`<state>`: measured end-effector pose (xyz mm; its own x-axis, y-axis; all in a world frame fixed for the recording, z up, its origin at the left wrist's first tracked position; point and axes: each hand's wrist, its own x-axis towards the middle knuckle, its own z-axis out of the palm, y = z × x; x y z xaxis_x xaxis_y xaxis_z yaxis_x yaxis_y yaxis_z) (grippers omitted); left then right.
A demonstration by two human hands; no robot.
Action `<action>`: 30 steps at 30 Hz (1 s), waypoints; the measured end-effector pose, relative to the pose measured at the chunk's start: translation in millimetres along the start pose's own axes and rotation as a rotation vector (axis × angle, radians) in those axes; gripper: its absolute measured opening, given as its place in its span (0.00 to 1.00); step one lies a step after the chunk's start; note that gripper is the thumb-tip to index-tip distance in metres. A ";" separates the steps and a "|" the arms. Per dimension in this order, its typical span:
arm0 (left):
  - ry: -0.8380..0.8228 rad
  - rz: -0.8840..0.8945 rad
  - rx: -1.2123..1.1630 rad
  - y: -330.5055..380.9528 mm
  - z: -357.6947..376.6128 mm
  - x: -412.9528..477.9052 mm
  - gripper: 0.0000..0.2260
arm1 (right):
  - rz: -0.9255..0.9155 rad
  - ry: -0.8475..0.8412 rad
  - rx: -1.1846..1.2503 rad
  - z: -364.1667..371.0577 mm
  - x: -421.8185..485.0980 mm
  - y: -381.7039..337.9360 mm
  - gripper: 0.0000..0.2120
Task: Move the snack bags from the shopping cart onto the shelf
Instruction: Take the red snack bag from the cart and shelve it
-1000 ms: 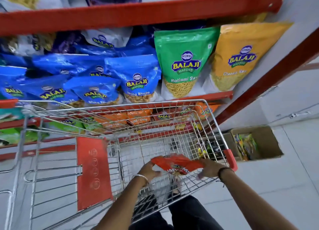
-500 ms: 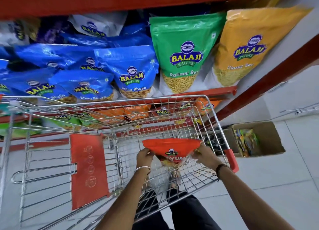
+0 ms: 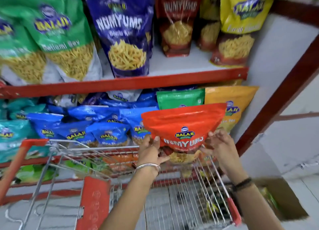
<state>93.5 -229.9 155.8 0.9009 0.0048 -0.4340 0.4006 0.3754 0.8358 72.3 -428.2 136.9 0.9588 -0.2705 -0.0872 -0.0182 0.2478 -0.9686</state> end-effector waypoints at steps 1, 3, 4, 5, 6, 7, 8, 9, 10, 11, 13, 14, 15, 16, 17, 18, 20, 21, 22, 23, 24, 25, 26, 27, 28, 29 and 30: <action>-0.040 0.051 -0.002 18.4 8.8 -6.0 0.07 | -0.064 -0.017 0.030 3.9 1.6 -22.5 0.08; -0.137 0.197 -0.010 52.4 28.3 -17.2 0.06 | -0.188 -0.050 0.107 9.1 6.5 -63.8 0.08; -0.185 0.280 -0.010 69.5 39.2 -22.5 0.07 | -0.249 -0.072 0.145 11.2 10.8 -81.7 0.08; -0.218 0.353 -0.007 85.4 49.8 -25.7 0.07 | -0.304 -0.086 0.182 14.7 15.4 -100.0 0.08; -0.242 0.418 -0.012 100.3 60.3 -25.5 0.07 | -0.359 -0.091 0.198 18.4 21.7 -117.6 0.09; -0.256 0.477 -0.027 114.5 71.2 -22.8 0.07 | -0.415 -0.091 0.204 23.0 29.0 -134.1 0.11; -0.276 0.526 -0.044 128.2 82.0 -18.3 0.07 | -0.467 -0.089 0.205 27.0 38.6 -148.8 0.10; -0.298 0.565 -0.061 141.2 92.7 -11.6 0.08 | -0.513 -0.090 0.210 32.0 48.6 -162.5 0.09; -0.320 0.599 -0.083 152.8 103.7 -3.8 0.08 | -0.551 -0.087 0.213 36.6 60.7 -173.7 0.07; -0.337 0.627 -0.106 162.8 113.7 6.1 0.08 | -0.590 -0.084 0.221 41.2 72.9 -183.3 0.07; -0.353 0.673 -0.144 179.1 132.9 27.3 0.08 | -0.635 -0.043 0.219 47.9 101.8 -195.3 0.09; -0.347 0.686 -0.152 185.7 141.4 38.0 0.09 | -0.642 -0.011 0.213 51.1 116.3 -199.3 0.10; -0.335 0.688 -0.153 191.2 148.7 49.1 0.09 | -0.641 0.017 0.210 53.2 132.0 -200.8 0.10; -0.327 0.683 -0.150 195.9 155.1 59.9 0.09 | -0.639 0.041 0.211 55.3 147.5 -201.5 0.11; -0.314 0.670 -0.142 200.0 160.7 69.2 0.09 | -0.639 0.059 0.214 57.1 162.5 -201.0 0.11; -0.295 0.653 -0.134 203.1 165.4 79.0 0.09 | -0.633 0.073 0.209 58.8 175.8 -200.3 0.11; -0.245 0.623 -0.126 208.3 173.8 96.6 0.10 | -0.614 0.098 0.193 61.3 202.2 -195.7 0.10; -0.220 0.606 -0.127 210.8 177.5 104.7 0.10 | -0.605 0.111 0.189 62.4 214.3 -193.2 0.10; -0.197 0.593 -0.131 213.6 181.1 113.3 0.10 | -0.594 0.123 0.186 63.4 225.0 -191.4 0.10; -0.176 0.580 -0.135 216.9 184.2 121.2 0.10 | -0.585 0.127 0.190 64.9 235.8 -189.7 0.10; -0.157 0.566 -0.142 220.6 187.0 128.7 0.10 | -0.574 0.128 0.185 67.3 242.6 -190.0 0.09; -0.137 0.553 -0.148 224.5 189.6 135.2 0.10 | -0.568 0.126 0.179 69.3 251.2 -190.1 0.09; -0.113 0.542 -0.146 228.2 192.3 141.5 0.09 | -0.562 0.131 0.164 71.8 257.1 -191.1 0.09; -0.083 0.532 -0.143 231.7 195.1 147.0 0.09 | -0.553 0.136 0.150 73.4 264.2 -191.0 0.09; -0.045 0.515 -0.137 234.5 198.3 152.0 0.09 | -0.539 0.148 0.134 75.8 269.7 -191.5 0.09; -0.006 0.497 -0.134 236.6 201.3 154.6 0.08 | -0.522 0.156 0.123 77.5 275.8 -190.4 0.09; 0.019 0.478 -0.137 238.5 203.6 157.3 0.06 | -0.505 0.156 0.114 80.2 279.6 -189.8 0.09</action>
<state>364.7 -328.3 355.4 0.9748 0.2223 -0.0199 -0.0834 0.4456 0.8913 366.5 -476.3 315.0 0.7866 -0.5149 0.3406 0.4732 0.1484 -0.8684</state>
